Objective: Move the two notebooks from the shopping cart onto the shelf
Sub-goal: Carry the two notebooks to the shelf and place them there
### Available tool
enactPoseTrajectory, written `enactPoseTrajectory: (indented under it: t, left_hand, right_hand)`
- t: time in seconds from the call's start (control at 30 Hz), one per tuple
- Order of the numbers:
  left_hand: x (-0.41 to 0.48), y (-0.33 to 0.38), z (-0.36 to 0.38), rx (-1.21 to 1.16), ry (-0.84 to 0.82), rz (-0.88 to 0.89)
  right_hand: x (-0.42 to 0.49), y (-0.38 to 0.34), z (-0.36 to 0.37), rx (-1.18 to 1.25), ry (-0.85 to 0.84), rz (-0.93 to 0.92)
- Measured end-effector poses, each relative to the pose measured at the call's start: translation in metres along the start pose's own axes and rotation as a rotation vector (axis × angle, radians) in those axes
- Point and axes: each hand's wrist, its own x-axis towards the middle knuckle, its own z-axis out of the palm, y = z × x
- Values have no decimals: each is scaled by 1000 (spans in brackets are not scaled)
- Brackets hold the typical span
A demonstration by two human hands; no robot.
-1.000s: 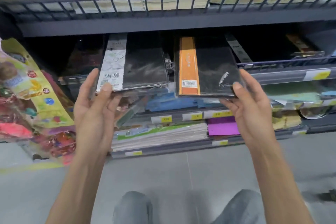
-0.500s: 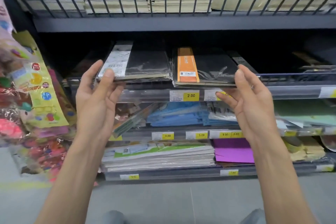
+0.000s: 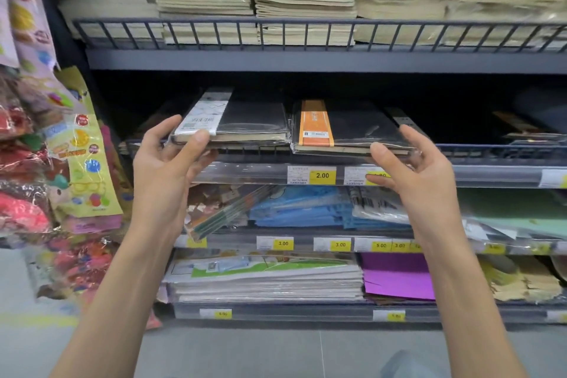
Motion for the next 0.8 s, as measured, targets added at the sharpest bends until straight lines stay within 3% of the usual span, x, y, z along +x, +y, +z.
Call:
enactPoseTrajectory:
  t: [0.53,0.8]
  left_hand:
    - [15,-17,11,294,96,154]
    - [31,-28,10,443,142,219]
  right_hand:
    - [16,14,17,-328,233,-129]
    - [36,26,30,-332,276,-158]
